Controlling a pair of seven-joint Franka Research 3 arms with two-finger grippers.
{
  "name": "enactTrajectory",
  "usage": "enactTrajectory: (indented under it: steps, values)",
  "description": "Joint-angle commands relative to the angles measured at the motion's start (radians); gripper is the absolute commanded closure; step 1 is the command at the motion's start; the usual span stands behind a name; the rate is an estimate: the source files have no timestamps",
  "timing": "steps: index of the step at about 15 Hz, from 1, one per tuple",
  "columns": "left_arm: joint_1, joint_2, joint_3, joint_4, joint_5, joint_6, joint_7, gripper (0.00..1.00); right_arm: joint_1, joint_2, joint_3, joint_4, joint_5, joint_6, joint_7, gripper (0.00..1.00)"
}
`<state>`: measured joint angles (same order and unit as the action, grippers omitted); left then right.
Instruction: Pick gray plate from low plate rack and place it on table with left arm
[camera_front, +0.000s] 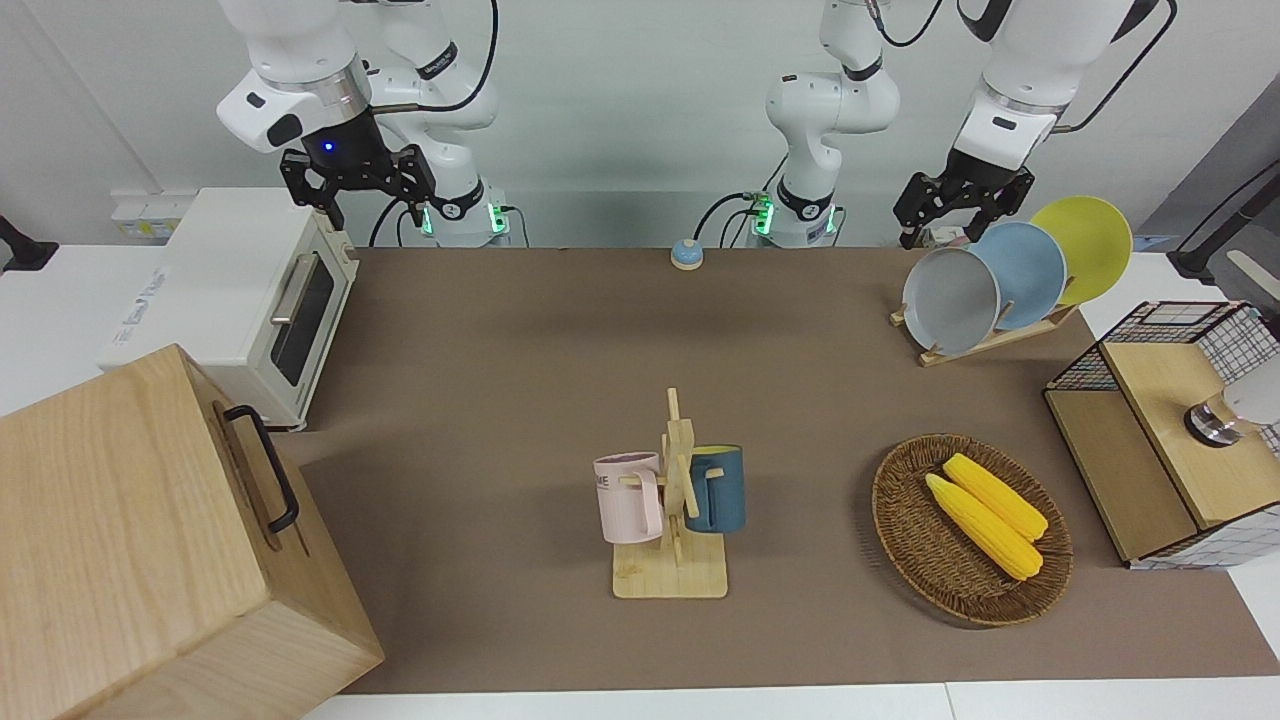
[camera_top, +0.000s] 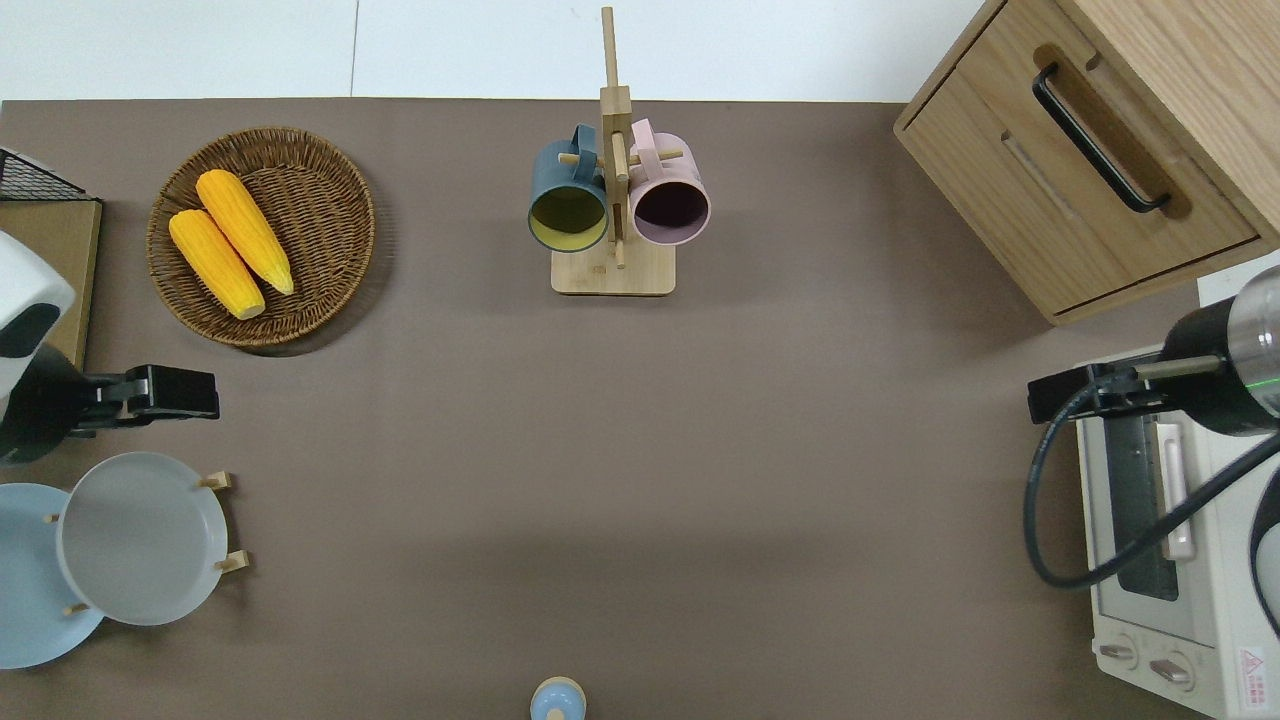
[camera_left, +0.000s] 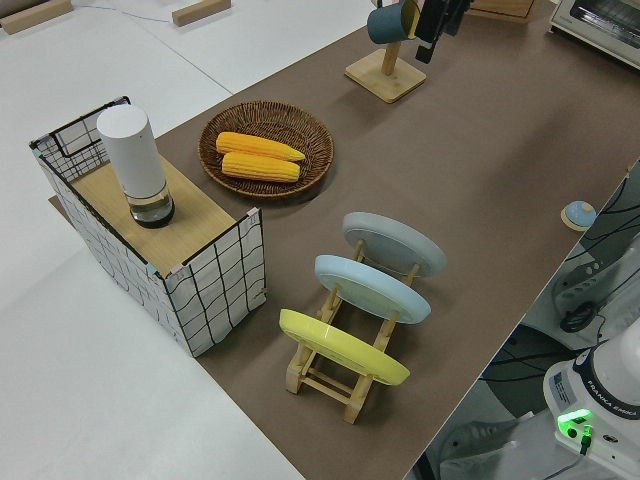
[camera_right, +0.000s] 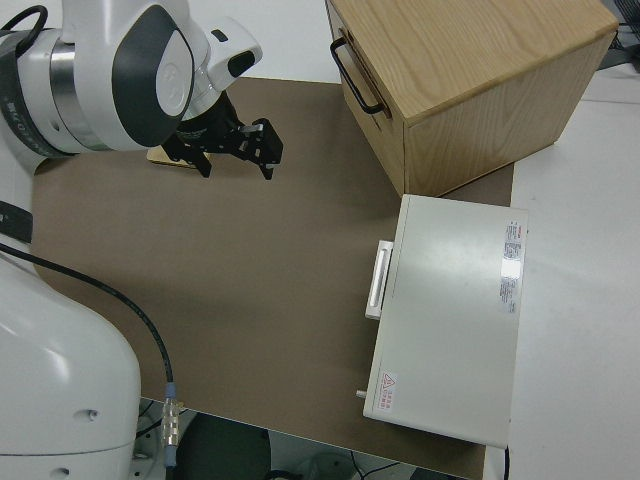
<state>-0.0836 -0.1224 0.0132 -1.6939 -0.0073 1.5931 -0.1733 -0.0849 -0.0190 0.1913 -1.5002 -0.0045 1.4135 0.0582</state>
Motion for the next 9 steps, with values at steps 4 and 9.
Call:
enactTrajectory:
  steps: [4,9]
  values:
    - [0.008,-0.008,-0.001,-0.009,0.013,-0.001,0.008,0.0,-0.007,-0.002,0.005,0.006,0.006,-0.015,-0.001,0.013]
    - [0.011,-0.013,0.063,-0.009,0.018,-0.019,0.046,0.0,-0.007,-0.002,0.007,0.006,0.006,-0.015,-0.001,0.011]
